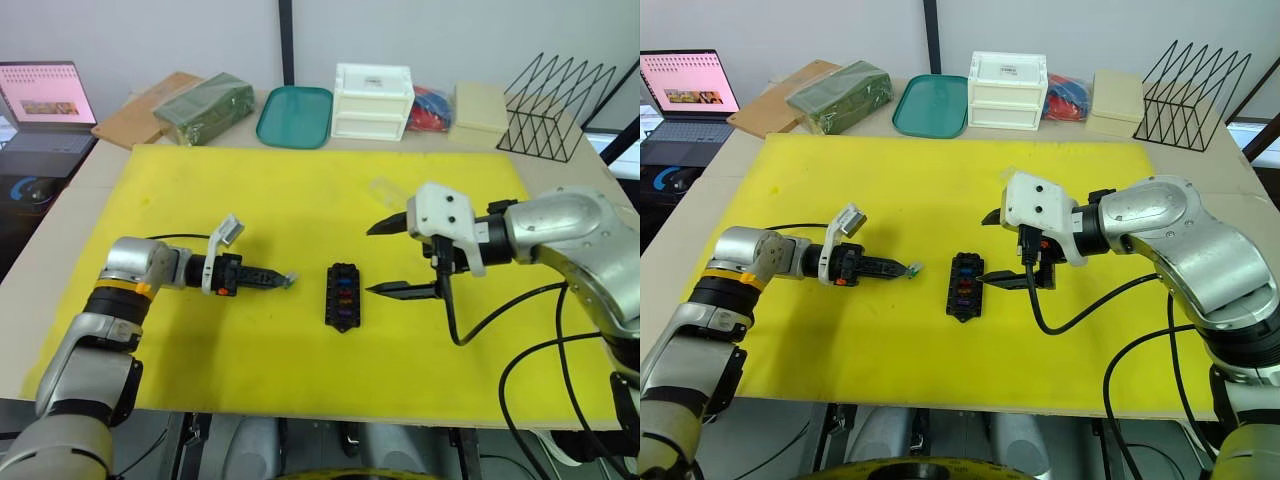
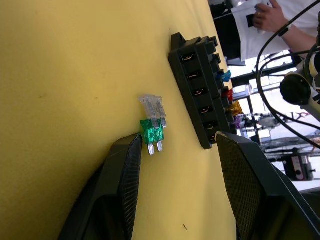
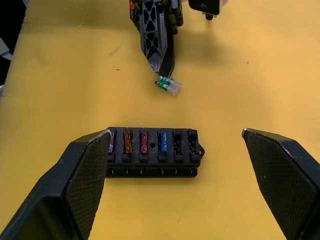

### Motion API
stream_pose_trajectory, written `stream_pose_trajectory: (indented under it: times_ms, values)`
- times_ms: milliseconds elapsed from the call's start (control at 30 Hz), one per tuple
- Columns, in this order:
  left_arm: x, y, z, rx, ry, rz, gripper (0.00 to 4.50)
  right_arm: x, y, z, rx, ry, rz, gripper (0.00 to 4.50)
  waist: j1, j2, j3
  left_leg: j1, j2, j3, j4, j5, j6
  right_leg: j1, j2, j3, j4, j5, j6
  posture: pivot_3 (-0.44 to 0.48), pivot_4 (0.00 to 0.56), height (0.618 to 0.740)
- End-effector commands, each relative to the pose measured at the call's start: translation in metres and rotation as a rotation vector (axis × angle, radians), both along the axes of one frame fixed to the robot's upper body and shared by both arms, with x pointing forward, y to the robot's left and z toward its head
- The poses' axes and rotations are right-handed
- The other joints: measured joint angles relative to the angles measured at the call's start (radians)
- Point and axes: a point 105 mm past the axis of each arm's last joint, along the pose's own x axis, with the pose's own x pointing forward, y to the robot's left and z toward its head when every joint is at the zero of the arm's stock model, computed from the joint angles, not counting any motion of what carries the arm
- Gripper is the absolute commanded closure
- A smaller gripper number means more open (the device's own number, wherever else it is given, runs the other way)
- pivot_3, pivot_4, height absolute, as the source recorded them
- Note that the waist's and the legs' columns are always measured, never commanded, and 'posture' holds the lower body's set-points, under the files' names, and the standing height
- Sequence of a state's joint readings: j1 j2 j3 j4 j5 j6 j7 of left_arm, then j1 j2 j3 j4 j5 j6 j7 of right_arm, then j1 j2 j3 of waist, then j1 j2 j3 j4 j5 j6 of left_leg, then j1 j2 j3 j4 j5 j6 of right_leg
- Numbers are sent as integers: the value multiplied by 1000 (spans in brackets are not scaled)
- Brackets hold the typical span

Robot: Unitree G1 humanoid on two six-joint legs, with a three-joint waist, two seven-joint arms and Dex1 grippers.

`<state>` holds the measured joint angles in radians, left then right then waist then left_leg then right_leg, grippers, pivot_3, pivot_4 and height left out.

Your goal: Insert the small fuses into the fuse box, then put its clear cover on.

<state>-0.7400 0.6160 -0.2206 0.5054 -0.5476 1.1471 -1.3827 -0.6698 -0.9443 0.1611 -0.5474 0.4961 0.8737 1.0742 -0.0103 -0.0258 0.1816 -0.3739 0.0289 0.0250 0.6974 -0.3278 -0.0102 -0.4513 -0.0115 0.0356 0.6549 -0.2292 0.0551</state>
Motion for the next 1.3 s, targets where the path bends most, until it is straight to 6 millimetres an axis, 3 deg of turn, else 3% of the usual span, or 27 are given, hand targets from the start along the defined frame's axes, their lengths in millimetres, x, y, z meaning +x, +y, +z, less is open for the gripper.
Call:
stream_pose_trajectory:
  times_ms: [33,167,533,633,933,1300]
  values:
    - [-4,-2,-12,28,14,-11,3278,-4,3,8,-7,-42,17,0,-1,0,0,0,0,0,0,0,0,0,0,0,0,0,0,0,150,740]
    - [-7,1,-19,56,13,-18,4479,-3,2,9,-8,-42,17,0,-2,1,0,0,0,0,0,0,0,0,0,0,0,0,0,0,150,740]
    - [-9,16,-17,75,-20,1,4479,-2,4,10,-6,-41,24,0,-9,1,-1,2,1,0,0,0,0,1,1,0,0,0,0,0,150,740]
    - [-12,19,-7,59,-60,-15,4479,-3,5,10,-5,-38,30,0,-12,1,-1,2,1,-1,0,0,0,1,1,0,0,0,0,0,150,740]
    - [-32,18,65,-23,-459,-113,4479,-9,18,13,74,97,38,0,-16,1,0,0,3,-2,0,0,0,-1,1,0,0,0,0,0,150,740]
    - [-48,5,74,-8,-561,-151,4479,-9,27,12,81,166,44,0,-4,1,0,-1,2,-1,0,0,0,-1,0,0,-1,0,0,0,150,740]
